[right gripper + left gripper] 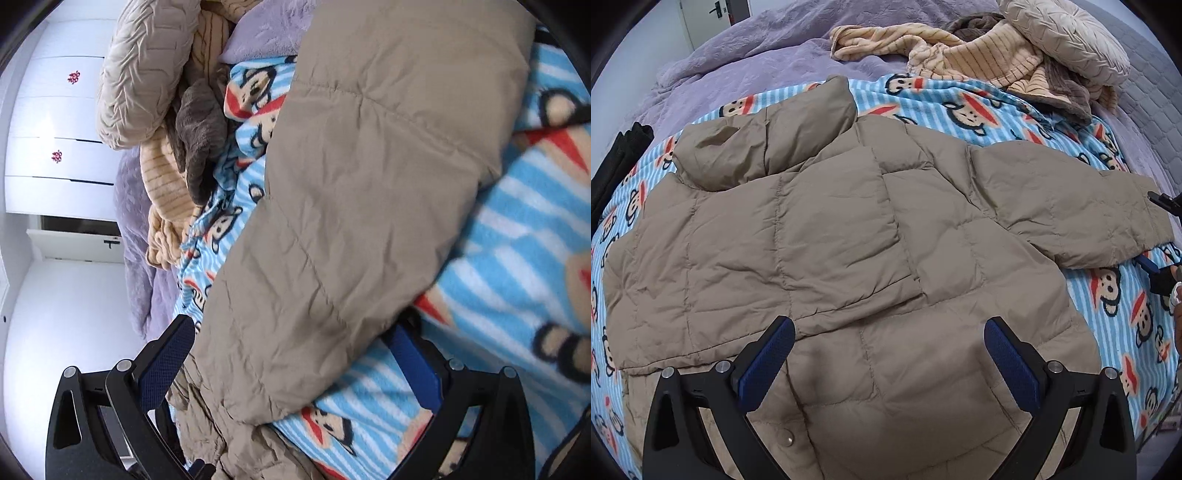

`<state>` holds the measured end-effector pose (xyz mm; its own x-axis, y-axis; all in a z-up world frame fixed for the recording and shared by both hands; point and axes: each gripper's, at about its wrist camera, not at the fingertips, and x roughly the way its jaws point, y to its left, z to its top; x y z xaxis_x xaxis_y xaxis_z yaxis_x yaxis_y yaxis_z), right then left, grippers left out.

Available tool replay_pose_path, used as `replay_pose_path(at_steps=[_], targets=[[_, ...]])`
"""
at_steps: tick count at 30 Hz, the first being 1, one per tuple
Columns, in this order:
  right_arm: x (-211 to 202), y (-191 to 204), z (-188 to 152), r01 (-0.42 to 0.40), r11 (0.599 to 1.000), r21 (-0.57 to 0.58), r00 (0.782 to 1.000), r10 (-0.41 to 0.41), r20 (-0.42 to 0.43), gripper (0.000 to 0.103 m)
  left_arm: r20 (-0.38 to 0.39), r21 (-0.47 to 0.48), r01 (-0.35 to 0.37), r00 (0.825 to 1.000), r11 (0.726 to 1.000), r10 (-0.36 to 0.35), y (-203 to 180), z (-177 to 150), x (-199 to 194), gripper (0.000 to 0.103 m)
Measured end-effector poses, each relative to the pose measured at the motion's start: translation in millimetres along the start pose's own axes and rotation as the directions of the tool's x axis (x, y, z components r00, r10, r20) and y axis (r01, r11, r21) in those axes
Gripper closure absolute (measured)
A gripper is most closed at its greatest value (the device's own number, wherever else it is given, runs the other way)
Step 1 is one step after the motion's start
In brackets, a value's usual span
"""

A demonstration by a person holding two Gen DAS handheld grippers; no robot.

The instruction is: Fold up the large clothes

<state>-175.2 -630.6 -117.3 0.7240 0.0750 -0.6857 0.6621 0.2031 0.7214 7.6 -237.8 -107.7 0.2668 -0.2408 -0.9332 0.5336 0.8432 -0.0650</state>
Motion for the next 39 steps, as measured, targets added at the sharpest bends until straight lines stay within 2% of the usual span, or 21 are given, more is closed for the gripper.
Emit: replay_pose_path(at_steps=[5, 7, 8, 9, 11, 16, 18, 20, 22, 24, 25, 28, 30, 34, 39], targets=[[-3.3, 3.9, 24.6, -0.062, 0.997, 0.055, 0.997, 0.059, 0.051, 0.001, 0.036, -0.045, -0.011, 0.999, 0.999, 0.013, 10.5, 14.4, -4.2, 0.0], [-3.0, 6.6, 30.1, -0.067, 0.994, 0.083, 0.996, 0.063, 0.056, 0.01, 0.051, -0.089, -0.01, 0.999, 0.996, 0.014, 20.5, 20.2, -6.6, 0.0], [-1.0, 8.6, 32.3, -0.062, 0.993, 0.096, 0.997, 0.058, 0.048, 0.036, 0.057, -0.116, -0.008, 0.998, 0.993, 0.014, 26.2, 22.7, -8.2, 0.0], [1.0, 9.7, 34.1, -0.05, 0.994, 0.102, 0.998, 0.047, 0.035, 0.071, 0.066, -0.141, -0.004, 0.998, 0.99, 0.014, 32.1, 24.9, -10.2, 0.0], [8.3, 16.5, 34.8, -0.044, 0.995, 0.093, 0.999, 0.044, 0.005, 0.094, 0.083, -0.168, -0.009, 0.996, 0.986, 0.023, 42.4, 28.2, -14.4, 0.0], [17.2, 67.5, 18.1, -0.056, 0.997, -0.053, 0.998, 0.057, 0.008, 0.094, 0.104, -0.182, -0.05, 0.992, 0.982, 0.07, 69.0, 28.0, -21.2, 0.0], [25.3, 100.0, 4.3, -0.064, 0.987, -0.145, 0.998, 0.064, -0.003, 0.094, 0.099, -0.201, -0.057, 0.992, 0.978, 0.079, 84.1, 24.7, -21.7, 0.0], [37.0, 140.5, -17.4, -0.073, 0.961, -0.266, 0.997, 0.069, -0.022, 0.094, 0.092, -0.226, -0.062, 0.992, 0.972, 0.085, 100.5, 19.0, -21.9, 0.0], [51.1, 181.2, -46.1, -0.079, 0.914, -0.399, 0.997, 0.064, -0.05, 0.094, 0.089, -0.252, -0.066, 0.992, 0.966, 0.091, 116.2, 11.7, -22.3, 0.0], [66.8, 219.2, -81.2, -0.071, 0.838, -0.542, 0.996, 0.034, -0.079, 0.094, 0.087, -0.265, -0.079, 0.991, 0.961, 0.106, 130.7, 4.9, -22.2, 0.0], [79.1, 240.4, -105.5, -0.07, 0.778, -0.625, 0.995, 0.01, -0.099, 0.094, 0.084, -0.268, -0.087, 0.99, 0.959, 0.113, 137.3, 1.6, -22.2, 0.0], [111.6, 277.7, -175.3, -0.084, 0.623, -0.778, 0.988, -0.05, -0.147, 0.094, 0.086, -0.283, -0.103, 0.987, 0.954, 0.132, 156.7, -8.3, -24.4, 0.0], [134.2, 288.9, -218.4, -0.111, 0.554, -0.825, 0.979, -0.081, -0.186, 0.094, 0.087, -0.292, -0.119, 0.985, 0.949, 0.15, 170.3, -14.4, -25.5, 0.0], [171.0, 281.6, -285.9, -0.129, 0.486, -0.865, 0.956, -0.171, -0.238, 0.094, 0.083, -0.319, -0.137, 0.982, 0.938, 0.172, 196.6, -24.8, -25.5, 0.0], [204.6, 247.0, -320.4, -0.095, 0.499, -0.861, 0.921, -0.284, -0.266, 0.094, 0.081, -0.349, -0.136, 0.981, 0.927, 0.175, 216.5, -34.1, -20.0, 0.0]])
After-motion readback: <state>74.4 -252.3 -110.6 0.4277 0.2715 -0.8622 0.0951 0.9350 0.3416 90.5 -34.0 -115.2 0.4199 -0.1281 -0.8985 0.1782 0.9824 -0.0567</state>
